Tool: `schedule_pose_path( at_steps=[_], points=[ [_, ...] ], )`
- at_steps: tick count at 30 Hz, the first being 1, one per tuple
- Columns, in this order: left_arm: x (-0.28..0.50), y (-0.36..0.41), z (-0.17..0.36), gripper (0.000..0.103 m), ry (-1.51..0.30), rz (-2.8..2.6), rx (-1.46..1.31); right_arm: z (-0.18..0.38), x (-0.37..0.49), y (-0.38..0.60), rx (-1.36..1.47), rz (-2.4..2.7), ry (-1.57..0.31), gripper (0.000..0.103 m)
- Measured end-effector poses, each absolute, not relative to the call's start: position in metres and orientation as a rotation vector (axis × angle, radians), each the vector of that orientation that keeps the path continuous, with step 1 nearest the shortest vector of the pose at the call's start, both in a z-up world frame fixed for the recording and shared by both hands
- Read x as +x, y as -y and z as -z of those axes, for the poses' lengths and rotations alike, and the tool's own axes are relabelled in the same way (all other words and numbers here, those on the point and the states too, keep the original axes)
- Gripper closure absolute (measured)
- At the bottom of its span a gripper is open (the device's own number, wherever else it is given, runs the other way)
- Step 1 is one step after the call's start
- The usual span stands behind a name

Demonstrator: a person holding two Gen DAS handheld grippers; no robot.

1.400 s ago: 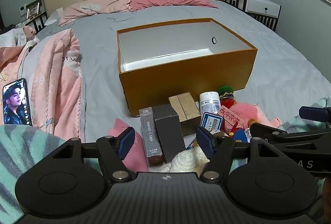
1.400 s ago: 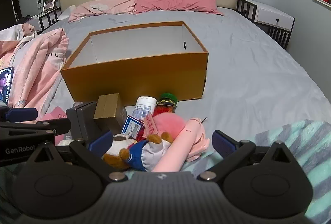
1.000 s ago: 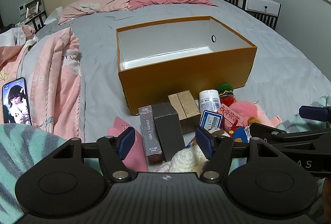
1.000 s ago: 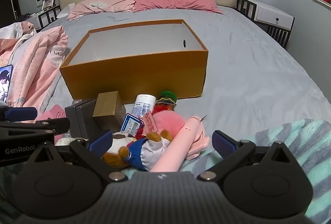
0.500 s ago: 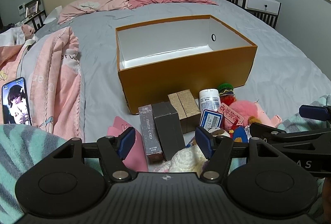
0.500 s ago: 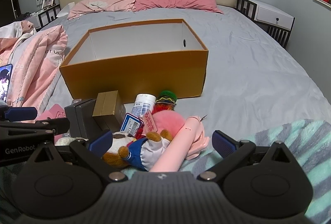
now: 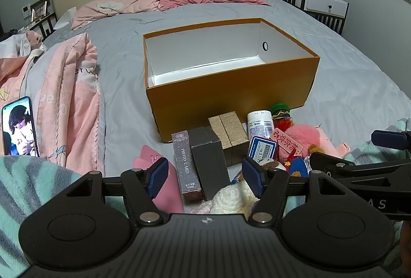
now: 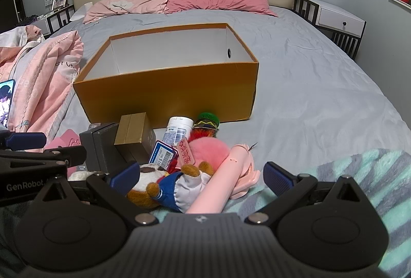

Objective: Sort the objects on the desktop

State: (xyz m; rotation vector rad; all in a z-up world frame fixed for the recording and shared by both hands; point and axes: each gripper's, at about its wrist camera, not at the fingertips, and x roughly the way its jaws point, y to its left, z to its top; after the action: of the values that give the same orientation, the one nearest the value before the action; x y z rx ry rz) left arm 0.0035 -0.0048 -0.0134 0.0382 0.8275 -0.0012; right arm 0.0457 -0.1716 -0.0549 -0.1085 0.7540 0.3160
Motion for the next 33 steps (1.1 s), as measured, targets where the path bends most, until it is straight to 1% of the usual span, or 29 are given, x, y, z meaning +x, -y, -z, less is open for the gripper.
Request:
schedule_pose_path(
  at_steps=[13, 18, 20, 22, 24, 25, 26, 29, 33],
  points=[
    [0.01, -0.001, 0.018, 0.03, -0.863, 0.012, 0.01, 0.058, 0.048, 0.169, -0.114, -0.326, -0.753, 0.002],
    [0.012, -0.007, 0.019, 0.031, -0.887, 0.025, -0.022, 0.061, 0.053, 0.165, -0.108, -0.376, -0.783, 0.011],
    [0.012, -0.01, 0.017, 0.032, -0.886, 0.036, -0.031, 0.062, 0.055, 0.162, -0.108, -0.401, -0.793, 0.021],
    [0.013, -0.013, 0.014, 0.039, -0.889, 0.054, -0.048, 0.061, 0.059, 0.159, -0.094, -0.43, -0.808, 0.028],
    [0.015, -0.017, 0.01, 0.044, -0.894, 0.066, -0.062, 0.061, 0.063, 0.156, -0.079, -0.456, -0.825, 0.031],
    [0.017, -0.022, 0.008, 0.047, -0.902, 0.064, -0.067, 0.06, 0.065, 0.154, -0.074, -0.468, -0.831, 0.036],
    [0.02, -0.026, 0.006, 0.047, -0.912, 0.056, -0.071, 0.06, 0.067, 0.152, -0.07, -0.482, -0.838, 0.04],
    [0.033, -0.044, 0.001, 0.047, -0.968, 0.019, -0.081, 0.055, 0.074, 0.142, -0.056, -0.531, -0.851, 0.044],
    [0.059, -0.072, -0.003, 0.047, -1.066, -0.003, -0.084, 0.047, 0.083, 0.123, -0.061, -0.6, -0.846, 0.045]
  ],
)
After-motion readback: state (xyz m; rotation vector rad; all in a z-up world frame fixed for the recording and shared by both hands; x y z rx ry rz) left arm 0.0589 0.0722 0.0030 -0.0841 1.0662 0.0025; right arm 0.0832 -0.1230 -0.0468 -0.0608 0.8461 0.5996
